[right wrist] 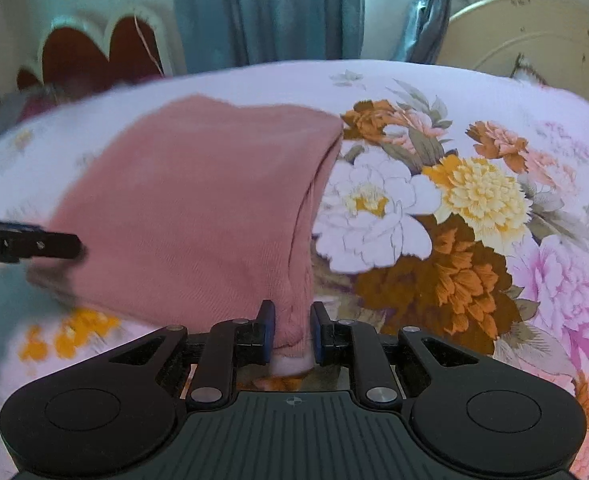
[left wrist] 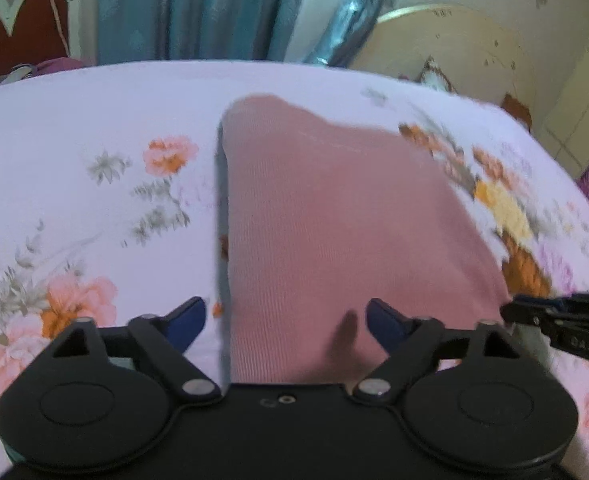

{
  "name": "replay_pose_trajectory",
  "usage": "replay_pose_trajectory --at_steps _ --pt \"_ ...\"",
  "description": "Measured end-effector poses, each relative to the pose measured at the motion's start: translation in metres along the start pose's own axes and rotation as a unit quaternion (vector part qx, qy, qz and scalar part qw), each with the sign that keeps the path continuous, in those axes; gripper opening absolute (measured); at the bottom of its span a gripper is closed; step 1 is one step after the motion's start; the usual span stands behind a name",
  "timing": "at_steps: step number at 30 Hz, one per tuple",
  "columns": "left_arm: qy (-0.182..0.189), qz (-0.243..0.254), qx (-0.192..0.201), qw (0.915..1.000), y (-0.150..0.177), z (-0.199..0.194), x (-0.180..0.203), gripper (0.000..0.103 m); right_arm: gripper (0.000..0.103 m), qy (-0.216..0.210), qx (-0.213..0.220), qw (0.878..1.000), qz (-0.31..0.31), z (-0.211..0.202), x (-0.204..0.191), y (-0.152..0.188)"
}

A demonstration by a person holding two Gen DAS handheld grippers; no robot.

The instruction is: Fold small clothes

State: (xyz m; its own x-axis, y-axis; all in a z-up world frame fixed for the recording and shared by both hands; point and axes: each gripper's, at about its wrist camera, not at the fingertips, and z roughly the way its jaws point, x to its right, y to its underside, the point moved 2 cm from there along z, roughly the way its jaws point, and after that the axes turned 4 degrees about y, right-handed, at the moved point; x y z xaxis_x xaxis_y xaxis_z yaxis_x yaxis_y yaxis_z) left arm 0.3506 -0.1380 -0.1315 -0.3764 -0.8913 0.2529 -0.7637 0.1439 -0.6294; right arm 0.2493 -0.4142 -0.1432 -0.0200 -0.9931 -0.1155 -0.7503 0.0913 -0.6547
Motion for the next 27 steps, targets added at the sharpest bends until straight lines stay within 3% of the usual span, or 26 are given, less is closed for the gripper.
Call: replay_pose_trajectory --at_steps 2,3,5,10,17,20,23,27 --pt "0.003 -0.02 0.007 0.9998 -0.011 0.003 -0.003 0.091 0.022 -0.01 0.008 1.0 0.01 0.0 0.002 -0.012" --pt "0.005 -0.033 0.009 0.9994 -0.017 0.006 -0.006 0.091 0.051 -0.016 0.006 1.0 0.018 0.002 0.002 -0.018" --pt "0.013 -0.054 0.012 0.9984 -0.027 0.014 -0.01 0.092 0.089 -0.018 0.016 0.999 0.032 0.008 0.004 -0.029" --pt "0.039 -0.09 0.006 0.9952 -0.043 0.037 -0.017 0.091 0.089 -0.046 0.017 0.997 0.054 0.035 0.007 -0.055" --pt "0.059 -0.093 -0.011 0.9939 -0.048 0.074 -0.022 0.084 0.089 -0.083 -0.014 0.991 0.104 0.085 0.016 -0.074" --pt "0.075 -0.1 -0.011 0.9921 -0.047 0.082 -0.023 0.08 0.069 -0.102 -0.019 0.987 0.121 0.097 0.015 -0.073" --pt "0.073 -0.098 -0.012 0.9924 -0.049 0.086 -0.018 0.071 0.066 -0.1 -0.009 0.988 0.114 0.1 0.006 -0.075" --pt "0.06 -0.083 -0.007 0.9947 -0.053 0.083 -0.008 0.057 0.028 -0.113 -0.019 0.987 0.111 0.1 -0.002 -0.077"
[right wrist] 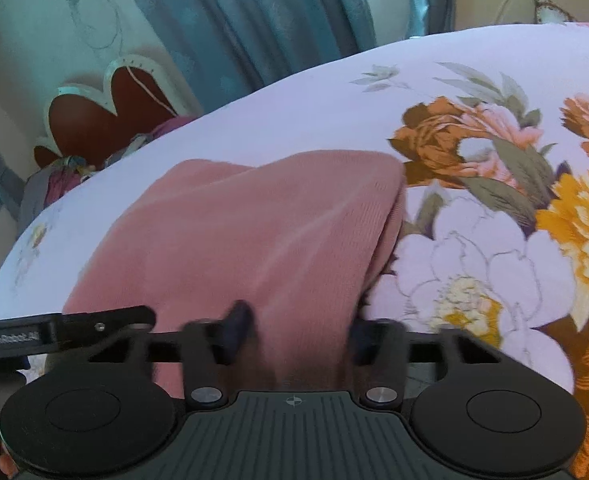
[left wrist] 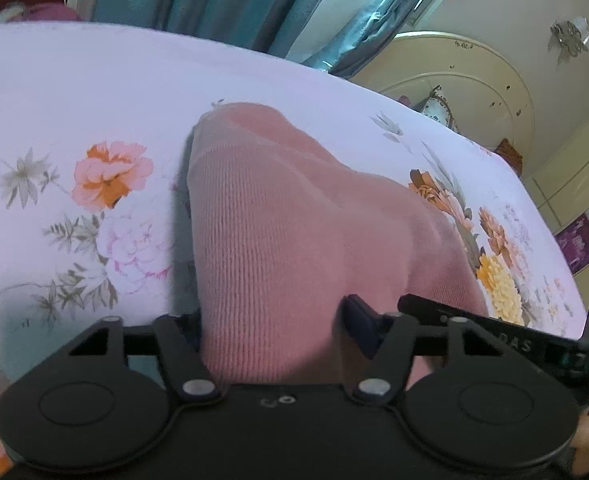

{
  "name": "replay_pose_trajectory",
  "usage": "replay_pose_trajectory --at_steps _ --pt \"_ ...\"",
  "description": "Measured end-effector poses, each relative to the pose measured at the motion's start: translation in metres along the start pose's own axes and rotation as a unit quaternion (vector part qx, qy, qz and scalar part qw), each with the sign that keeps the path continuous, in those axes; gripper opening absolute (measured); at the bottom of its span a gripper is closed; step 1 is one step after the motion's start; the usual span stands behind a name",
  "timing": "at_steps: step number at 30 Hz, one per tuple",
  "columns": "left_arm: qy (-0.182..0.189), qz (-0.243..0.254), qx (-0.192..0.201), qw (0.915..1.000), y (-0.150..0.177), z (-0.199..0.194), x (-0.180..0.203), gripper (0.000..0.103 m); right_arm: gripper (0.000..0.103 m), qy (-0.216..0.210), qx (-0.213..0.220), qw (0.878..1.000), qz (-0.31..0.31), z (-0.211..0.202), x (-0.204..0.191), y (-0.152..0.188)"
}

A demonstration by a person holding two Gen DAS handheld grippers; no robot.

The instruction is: Fold small clothes

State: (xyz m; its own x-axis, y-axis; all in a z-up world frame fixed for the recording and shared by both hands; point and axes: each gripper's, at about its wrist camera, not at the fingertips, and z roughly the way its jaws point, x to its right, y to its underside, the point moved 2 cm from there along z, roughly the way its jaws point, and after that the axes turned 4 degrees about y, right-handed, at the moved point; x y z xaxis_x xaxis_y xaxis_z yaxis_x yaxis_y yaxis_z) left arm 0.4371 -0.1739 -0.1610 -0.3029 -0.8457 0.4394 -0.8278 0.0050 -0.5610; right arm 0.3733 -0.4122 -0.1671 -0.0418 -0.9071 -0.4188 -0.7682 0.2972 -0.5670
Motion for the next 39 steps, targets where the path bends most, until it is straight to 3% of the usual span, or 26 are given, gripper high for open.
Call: replay_pose_trajectory --at_steps 2,5,12,18,24,29,32,39 --pt "-0.009 0.008 0.006 0.9999 -0.001 -0.006 0.005 0.043 0.025 -0.002 0.002 1.0 0.006 -0.001 -0.001 -0.001" --pt "-0.012 0.015 0.015 0.9997 -0.004 -0.017 0.009 0.036 0.024 -0.019 0.017 1.0 0.01 -0.012 -0.005 -0.004" --pt "-0.009 0.031 0.042 0.9986 -0.009 -0.051 0.021 0.034 0.023 -0.057 0.04 0.998 -0.001 -0.039 -0.034 -0.014" --pt "-0.015 0.033 0.057 0.9977 -0.009 -0.098 -0.001 0.034 0.023 -0.074 0.042 0.996 -0.013 -0.043 -0.085 -0.011" --pt "-0.018 0.032 0.077 0.9963 -0.01 -0.152 -0.057 0.034 0.023 -0.082 0.047 0.995 -0.029 -0.034 -0.166 0.002" --pt "-0.008 0.031 0.081 0.9962 -0.011 -0.195 -0.127 0.033 0.023 -0.073 0.051 0.996 -0.027 -0.011 -0.247 0.022" --pt "-0.013 0.035 0.08 0.9961 -0.014 -0.217 -0.169 0.033 0.023 -0.075 0.045 0.996 -0.03 0.013 -0.296 0.032" --pt "-0.037 0.019 0.077 0.9961 -0.024 -0.242 -0.246 0.033 0.023 -0.085 0.032 0.995 -0.037 0.074 -0.368 0.04"
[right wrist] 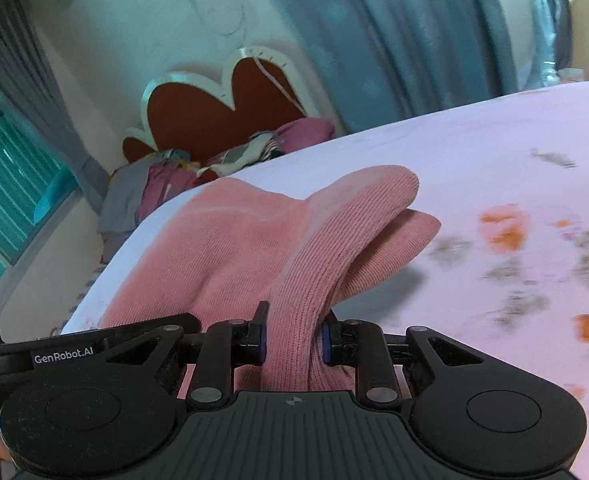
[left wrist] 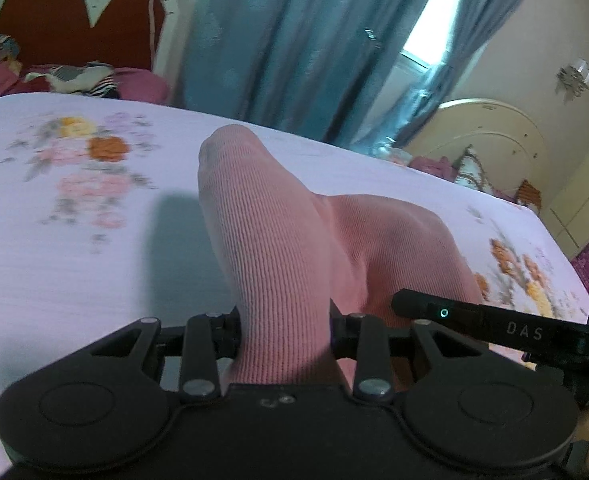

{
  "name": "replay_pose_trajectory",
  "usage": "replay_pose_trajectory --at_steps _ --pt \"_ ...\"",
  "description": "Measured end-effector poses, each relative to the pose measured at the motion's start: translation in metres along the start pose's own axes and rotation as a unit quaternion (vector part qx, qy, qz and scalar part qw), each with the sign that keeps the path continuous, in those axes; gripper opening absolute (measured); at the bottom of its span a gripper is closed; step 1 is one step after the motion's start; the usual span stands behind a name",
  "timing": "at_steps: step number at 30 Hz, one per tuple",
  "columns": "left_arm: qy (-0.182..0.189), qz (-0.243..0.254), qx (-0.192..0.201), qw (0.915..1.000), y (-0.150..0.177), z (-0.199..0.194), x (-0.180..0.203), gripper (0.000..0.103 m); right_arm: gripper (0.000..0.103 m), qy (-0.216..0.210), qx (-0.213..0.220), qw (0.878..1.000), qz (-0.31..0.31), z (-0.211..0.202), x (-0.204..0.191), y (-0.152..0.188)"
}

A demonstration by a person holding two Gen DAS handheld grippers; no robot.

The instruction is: Fold small clothes

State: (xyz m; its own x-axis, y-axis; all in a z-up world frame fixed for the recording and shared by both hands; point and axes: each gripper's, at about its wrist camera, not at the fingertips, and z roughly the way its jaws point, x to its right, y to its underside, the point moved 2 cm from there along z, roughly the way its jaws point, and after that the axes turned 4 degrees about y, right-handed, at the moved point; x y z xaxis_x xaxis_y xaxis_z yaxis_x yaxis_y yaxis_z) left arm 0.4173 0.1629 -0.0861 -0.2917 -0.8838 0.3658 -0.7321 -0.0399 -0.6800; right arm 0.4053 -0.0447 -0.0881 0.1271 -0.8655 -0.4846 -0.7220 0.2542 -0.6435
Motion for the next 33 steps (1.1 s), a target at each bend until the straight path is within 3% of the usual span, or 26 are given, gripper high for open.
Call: replay_pose_trajectory --at_steps 9,17,20,25,29,33 --pt "-0.033 -0.014 0.01 0.9993 0.014 0.003 -0.067 0.035 0.024 0.013 -0.02 0.999 -0.046 0.062 -0.019 0.012" --pt "-0.065 0.0 0.012 0.9978 0.029 0.015 -0.079 0.065 0.024 0.047 -0.032 0.998 -0.017 0.075 0.02 0.018" --pt "-0.076 0.01 0.02 0.9969 0.024 0.005 -0.073 0.063 0.024 0.066 -0.027 0.996 -0.044 0.069 0.016 0.015" --pt "-0.09 0.036 0.078 0.9922 0.011 -0.02 -0.062 0.059 0.024 0.075 0.014 0.993 -0.085 0.054 -0.005 0.003" --pt "-0.082 0.049 0.069 0.993 -0.008 0.001 -0.06 0.049 0.024 0.068 0.013 0.992 -0.102 0.073 -0.023 -0.009" --pt "-0.095 0.058 0.059 0.992 -0.019 0.029 -0.067 0.049 0.024 0.09 0.008 0.989 -0.114 0.103 -0.031 -0.012"
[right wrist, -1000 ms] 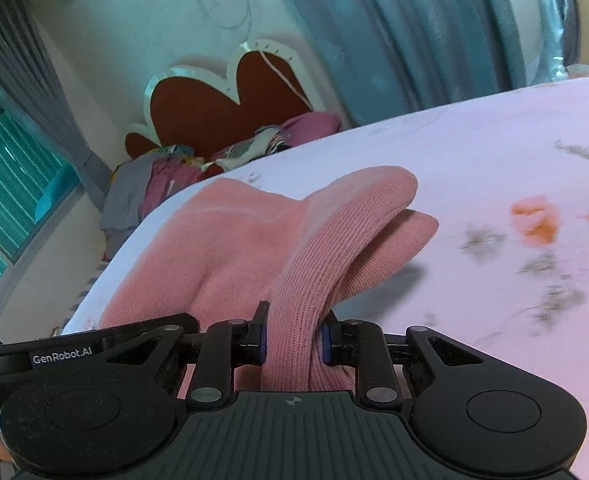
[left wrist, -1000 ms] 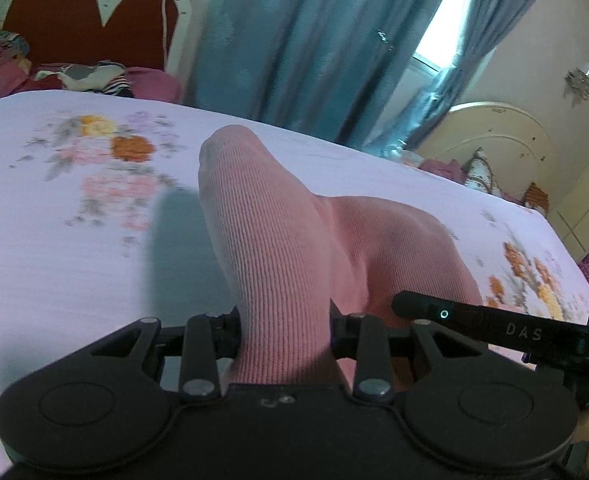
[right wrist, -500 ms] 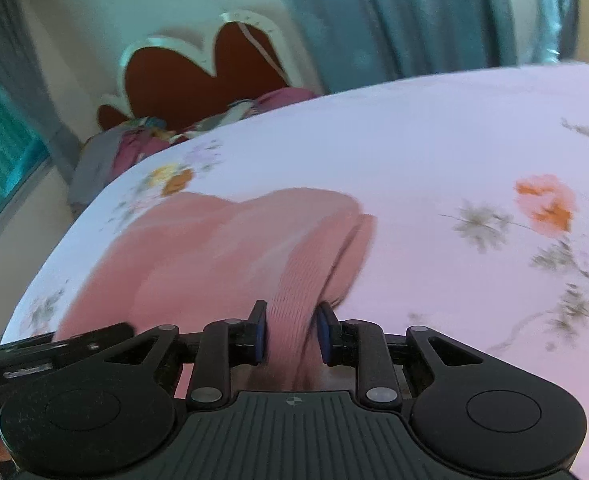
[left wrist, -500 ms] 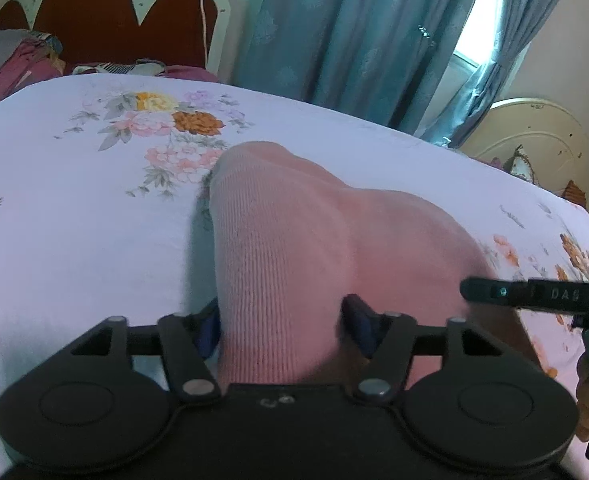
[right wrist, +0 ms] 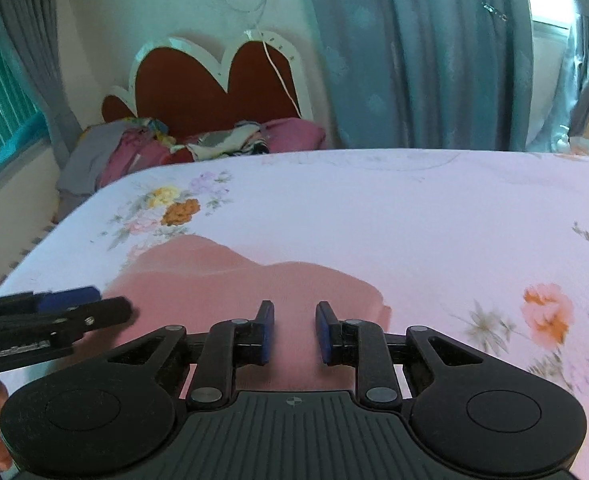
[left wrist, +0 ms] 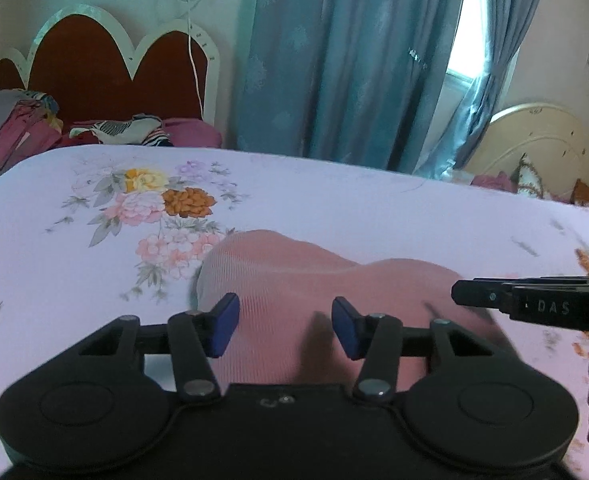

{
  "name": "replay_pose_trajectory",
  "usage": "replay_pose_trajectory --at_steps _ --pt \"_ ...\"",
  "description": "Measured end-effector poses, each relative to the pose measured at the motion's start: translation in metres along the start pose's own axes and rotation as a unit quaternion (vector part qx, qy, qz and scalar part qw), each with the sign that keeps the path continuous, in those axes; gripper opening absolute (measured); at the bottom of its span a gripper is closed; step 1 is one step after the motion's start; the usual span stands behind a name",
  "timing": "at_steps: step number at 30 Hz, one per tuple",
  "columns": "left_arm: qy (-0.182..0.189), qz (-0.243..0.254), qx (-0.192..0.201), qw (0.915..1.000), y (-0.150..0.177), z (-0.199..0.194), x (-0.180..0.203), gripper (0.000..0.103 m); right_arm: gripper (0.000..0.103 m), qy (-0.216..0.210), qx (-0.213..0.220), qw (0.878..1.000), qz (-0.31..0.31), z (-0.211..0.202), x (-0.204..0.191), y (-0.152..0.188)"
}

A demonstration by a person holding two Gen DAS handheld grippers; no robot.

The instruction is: Fold small clothes

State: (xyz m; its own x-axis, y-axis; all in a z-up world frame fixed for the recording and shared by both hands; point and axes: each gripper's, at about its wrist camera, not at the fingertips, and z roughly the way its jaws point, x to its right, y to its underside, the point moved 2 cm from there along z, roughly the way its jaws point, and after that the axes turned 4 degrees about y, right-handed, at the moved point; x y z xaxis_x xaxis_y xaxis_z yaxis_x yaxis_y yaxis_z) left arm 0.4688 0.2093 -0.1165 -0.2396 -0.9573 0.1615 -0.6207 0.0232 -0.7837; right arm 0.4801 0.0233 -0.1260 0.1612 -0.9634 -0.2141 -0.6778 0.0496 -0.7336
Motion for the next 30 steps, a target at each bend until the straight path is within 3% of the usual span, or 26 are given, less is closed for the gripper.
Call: replay_pose_trajectory --at_steps 3,5,8,13,19,22,27,30 --pt "0.002 -0.016 -0.02 0.9997 0.004 0.018 -0.007 0.049 0.024 0.046 -0.029 0.998 -0.018 0.028 0.002 0.004" --pt "0.011 -0.045 -0.024 0.9986 0.007 0.024 -0.016 0.052 0.024 0.05 -0.031 0.998 -0.009 0.039 0.01 0.011" --pt "0.015 -0.051 -0.021 0.9984 0.006 0.019 -0.017 0.049 0.024 0.06 -0.03 0.998 -0.013 0.037 0.006 0.01" --pt "0.02 -0.035 -0.008 0.9992 0.01 -0.015 -0.016 0.051 0.024 0.042 -0.009 0.999 -0.001 -0.001 -0.002 0.015" --pt "0.022 -0.01 -0.023 0.9995 0.043 -0.057 -0.013 0.051 0.024 0.014 -0.002 0.999 -0.036 -0.059 -0.029 0.048" --pt "0.018 -0.008 -0.029 0.9994 0.062 -0.071 -0.008 0.051 0.024 0.022 -0.011 0.999 -0.042 -0.073 -0.038 0.073" --pt "0.023 -0.028 -0.05 0.9981 0.078 -0.073 -0.008 0.059 0.024 0.095 -0.029 0.993 -0.067 -0.073 -0.028 0.115" --pt "0.022 -0.009 -0.056 0.9982 0.08 -0.076 -0.002 0.062 0.024 0.081 -0.038 0.996 -0.001 -0.079 -0.019 0.114"
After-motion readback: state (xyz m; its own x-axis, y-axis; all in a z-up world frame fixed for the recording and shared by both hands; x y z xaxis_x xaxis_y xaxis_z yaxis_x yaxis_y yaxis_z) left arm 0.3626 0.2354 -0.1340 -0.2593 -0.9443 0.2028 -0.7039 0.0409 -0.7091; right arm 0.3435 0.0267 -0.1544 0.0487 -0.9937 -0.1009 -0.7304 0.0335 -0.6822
